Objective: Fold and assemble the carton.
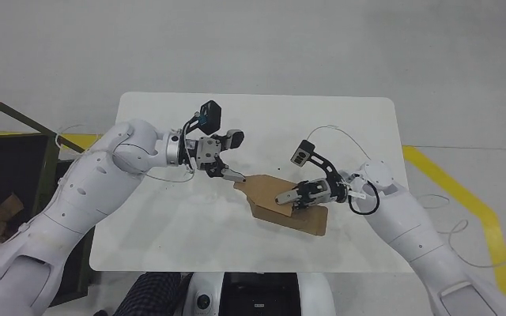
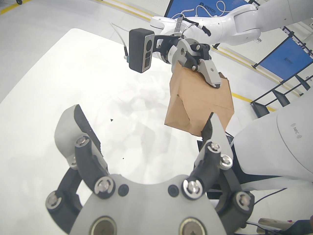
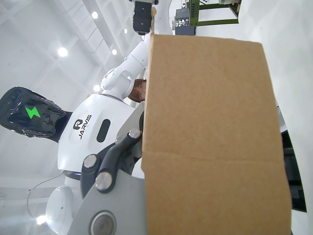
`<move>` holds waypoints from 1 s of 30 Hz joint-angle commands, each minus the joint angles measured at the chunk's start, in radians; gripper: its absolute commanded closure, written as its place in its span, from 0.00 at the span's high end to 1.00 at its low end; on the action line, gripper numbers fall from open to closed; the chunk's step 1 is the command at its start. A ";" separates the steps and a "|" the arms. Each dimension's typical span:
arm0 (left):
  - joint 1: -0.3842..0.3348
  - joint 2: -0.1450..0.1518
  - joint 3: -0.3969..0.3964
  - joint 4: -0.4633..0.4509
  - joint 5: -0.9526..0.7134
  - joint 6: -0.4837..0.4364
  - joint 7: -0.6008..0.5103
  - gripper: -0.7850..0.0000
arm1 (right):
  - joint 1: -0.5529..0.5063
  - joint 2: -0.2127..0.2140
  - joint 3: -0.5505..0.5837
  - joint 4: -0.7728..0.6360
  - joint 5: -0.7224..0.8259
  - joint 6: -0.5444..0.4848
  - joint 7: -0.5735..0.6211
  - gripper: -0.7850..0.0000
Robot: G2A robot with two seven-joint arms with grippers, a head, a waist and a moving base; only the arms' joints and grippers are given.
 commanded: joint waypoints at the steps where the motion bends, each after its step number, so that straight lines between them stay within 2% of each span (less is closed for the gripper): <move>1: 0.004 -0.002 0.008 0.001 -0.014 0.003 -0.009 1.00 | -0.002 -0.001 0.003 -0.004 -0.001 -0.001 0.004 0.00; 30: -0.016 -0.056 0.096 0.043 -0.091 0.007 -0.082 1.00 | -0.035 -0.016 0.045 -0.028 0.013 -0.001 0.024 0.00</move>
